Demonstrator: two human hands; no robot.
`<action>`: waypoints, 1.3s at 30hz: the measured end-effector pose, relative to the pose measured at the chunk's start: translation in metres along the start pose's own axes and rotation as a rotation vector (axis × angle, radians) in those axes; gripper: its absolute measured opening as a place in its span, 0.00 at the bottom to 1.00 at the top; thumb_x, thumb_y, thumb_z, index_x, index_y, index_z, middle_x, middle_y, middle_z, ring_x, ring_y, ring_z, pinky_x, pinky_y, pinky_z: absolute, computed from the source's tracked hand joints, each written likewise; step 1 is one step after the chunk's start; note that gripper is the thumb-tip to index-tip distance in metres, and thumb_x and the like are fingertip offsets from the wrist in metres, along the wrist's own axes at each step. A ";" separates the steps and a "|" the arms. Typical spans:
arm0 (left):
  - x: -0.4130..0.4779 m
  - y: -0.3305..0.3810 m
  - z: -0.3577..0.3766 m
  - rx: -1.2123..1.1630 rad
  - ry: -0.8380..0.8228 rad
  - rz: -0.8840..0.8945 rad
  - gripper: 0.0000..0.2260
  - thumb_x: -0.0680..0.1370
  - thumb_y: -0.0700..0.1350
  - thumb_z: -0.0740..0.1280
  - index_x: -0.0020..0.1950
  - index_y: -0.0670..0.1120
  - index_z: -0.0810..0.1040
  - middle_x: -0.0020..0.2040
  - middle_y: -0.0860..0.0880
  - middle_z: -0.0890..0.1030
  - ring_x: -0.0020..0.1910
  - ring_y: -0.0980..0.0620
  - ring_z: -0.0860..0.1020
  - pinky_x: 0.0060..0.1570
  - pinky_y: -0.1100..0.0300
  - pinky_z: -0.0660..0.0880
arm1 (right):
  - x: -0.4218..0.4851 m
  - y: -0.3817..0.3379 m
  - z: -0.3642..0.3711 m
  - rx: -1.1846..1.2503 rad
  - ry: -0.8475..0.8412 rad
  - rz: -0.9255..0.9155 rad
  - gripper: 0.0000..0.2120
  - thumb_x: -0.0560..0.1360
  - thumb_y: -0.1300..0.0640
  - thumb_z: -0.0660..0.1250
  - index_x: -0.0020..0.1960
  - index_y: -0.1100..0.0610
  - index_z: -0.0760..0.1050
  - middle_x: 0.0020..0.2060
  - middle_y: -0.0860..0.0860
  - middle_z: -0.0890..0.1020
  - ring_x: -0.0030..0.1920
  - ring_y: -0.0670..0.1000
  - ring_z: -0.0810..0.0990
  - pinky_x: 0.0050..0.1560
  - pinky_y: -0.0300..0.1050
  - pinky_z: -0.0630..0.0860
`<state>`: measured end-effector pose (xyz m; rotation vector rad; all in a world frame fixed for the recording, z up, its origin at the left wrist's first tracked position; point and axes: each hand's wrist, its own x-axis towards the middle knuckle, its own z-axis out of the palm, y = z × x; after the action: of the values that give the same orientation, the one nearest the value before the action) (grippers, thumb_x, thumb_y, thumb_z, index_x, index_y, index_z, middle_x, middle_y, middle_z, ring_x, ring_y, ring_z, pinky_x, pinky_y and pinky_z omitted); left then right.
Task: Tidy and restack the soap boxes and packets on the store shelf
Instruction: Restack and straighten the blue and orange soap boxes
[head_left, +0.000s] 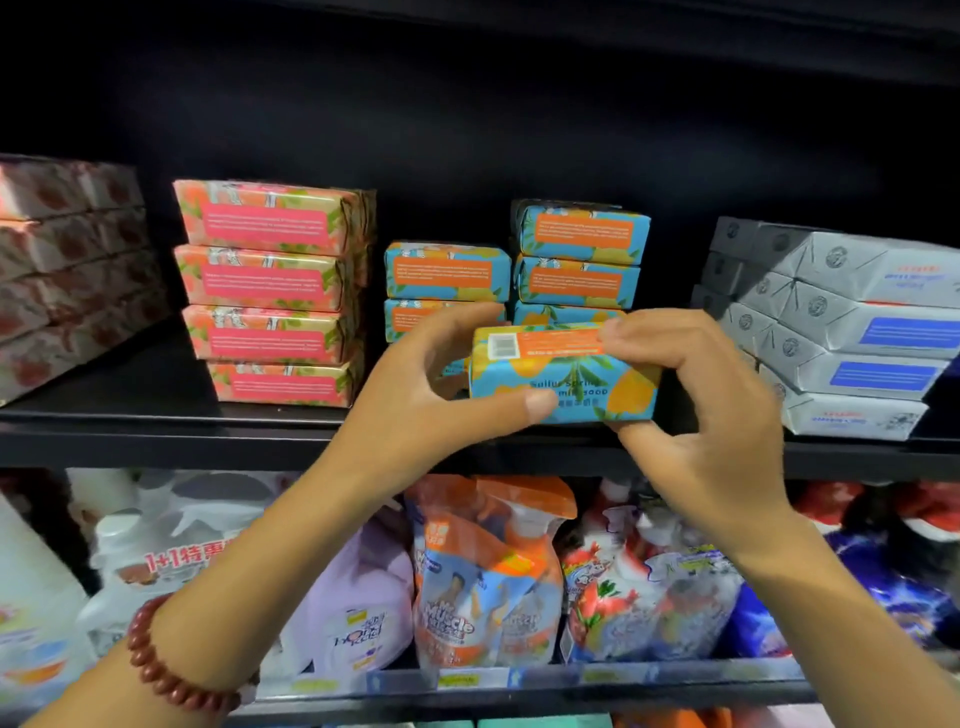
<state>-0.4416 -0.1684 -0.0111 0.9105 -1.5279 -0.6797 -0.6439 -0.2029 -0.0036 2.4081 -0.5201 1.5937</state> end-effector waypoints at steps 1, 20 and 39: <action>0.001 0.002 -0.001 0.011 -0.018 -0.020 0.31 0.58 0.55 0.78 0.59 0.51 0.77 0.56 0.53 0.81 0.57 0.54 0.79 0.59 0.47 0.75 | -0.002 0.001 0.001 0.008 0.013 -0.039 0.14 0.66 0.75 0.69 0.50 0.68 0.76 0.49 0.57 0.77 0.54 0.53 0.76 0.58 0.42 0.72; 0.000 0.002 -0.007 0.402 0.023 0.441 0.26 0.66 0.47 0.77 0.60 0.54 0.69 0.62 0.56 0.74 0.63 0.53 0.74 0.59 0.48 0.73 | 0.008 -0.005 0.004 0.887 -0.219 0.668 0.18 0.63 0.57 0.77 0.51 0.54 0.77 0.48 0.48 0.84 0.49 0.48 0.82 0.45 0.36 0.77; 0.000 0.022 -0.023 0.040 0.077 0.165 0.24 0.55 0.50 0.79 0.48 0.56 0.76 0.48 0.53 0.84 0.48 0.54 0.83 0.41 0.65 0.78 | -0.007 -0.007 0.012 0.205 -0.118 0.415 0.23 0.67 0.55 0.75 0.59 0.47 0.72 0.57 0.38 0.76 0.60 0.37 0.73 0.55 0.25 0.67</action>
<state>-0.4231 -0.1549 0.0109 0.8206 -1.5328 -0.4916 -0.6332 -0.1997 -0.0142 2.6907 -0.9770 1.7381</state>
